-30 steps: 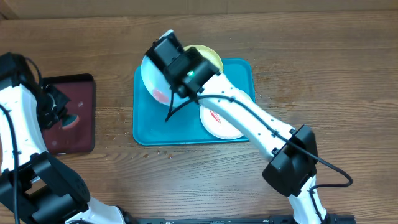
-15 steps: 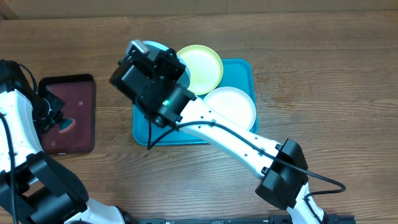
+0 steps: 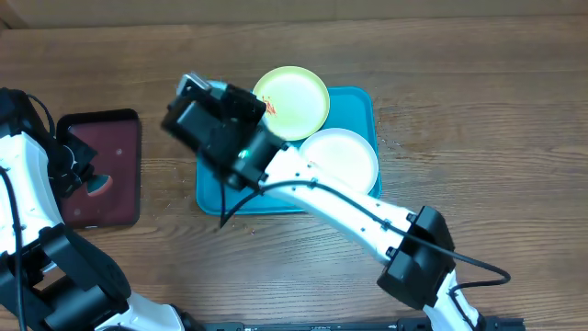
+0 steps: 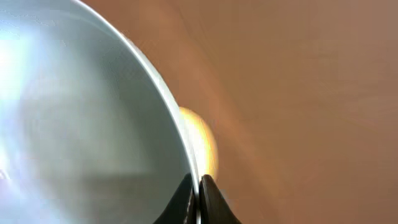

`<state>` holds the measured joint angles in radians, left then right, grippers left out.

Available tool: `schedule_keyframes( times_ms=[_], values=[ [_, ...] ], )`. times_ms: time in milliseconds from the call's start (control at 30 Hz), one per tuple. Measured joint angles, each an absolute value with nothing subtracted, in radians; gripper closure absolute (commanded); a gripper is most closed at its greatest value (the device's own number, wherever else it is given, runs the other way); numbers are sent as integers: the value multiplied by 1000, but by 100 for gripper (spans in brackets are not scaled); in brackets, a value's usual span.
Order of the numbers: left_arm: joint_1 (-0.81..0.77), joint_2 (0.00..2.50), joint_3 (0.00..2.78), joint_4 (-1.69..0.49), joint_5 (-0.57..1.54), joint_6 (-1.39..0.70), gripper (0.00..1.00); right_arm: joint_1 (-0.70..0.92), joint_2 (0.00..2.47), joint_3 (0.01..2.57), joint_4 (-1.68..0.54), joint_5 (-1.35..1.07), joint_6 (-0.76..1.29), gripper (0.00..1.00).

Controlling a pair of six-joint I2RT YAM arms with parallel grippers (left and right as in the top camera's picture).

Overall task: Clean dirty plates on tray and stack at the side
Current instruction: 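Lift the light blue plate with the right gripper and place it right of tray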

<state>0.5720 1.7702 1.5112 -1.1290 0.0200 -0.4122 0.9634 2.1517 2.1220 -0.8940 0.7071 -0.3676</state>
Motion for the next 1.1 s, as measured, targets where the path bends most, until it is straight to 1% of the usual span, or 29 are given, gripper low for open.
schedule_keyframes(
  times_ms=[67, 200, 300, 433, 567, 667, 767, 867, 1100],
  values=[
    [572, 1770, 1511, -1129, 28, -412, 96, 927, 2152, 2122, -919, 627, -354, 96],
    [572, 1770, 1511, -1128, 42, -412, 96, 854, 2150, 2122, -921, 627, -253, 96],
    [572, 1770, 1511, -1127, 49, -412, 96, 788, 2136, 2122, -930, 556, -179, 96],
    [572, 1770, 1511, -1125, 57, -412, 96, 630, 2105, 2123, -970, 261, -66, 96],
    [572, 1770, 1511, -1126, 65, -412, 96, 381, 2099, 2128, -1027, -72, 54, 96],
    [572, 1770, 1511, -1125, 68, -412, 96, 210, 2106, 2128, -1102, -208, 105, 96],
    [572, 1770, 1511, -1121, 68, -412, 96, 79, 2120, 2128, -1189, -260, 132, 96],
    [572, 1770, 1511, -1121, 69, -412, 96, -6, 2144, 2129, -1244, -273, 146, 96],
    [571, 1770, 1511, -1121, 72, -412, 96, -157, 2179, 2085, -1212, -252, 157, 96]
  ],
)
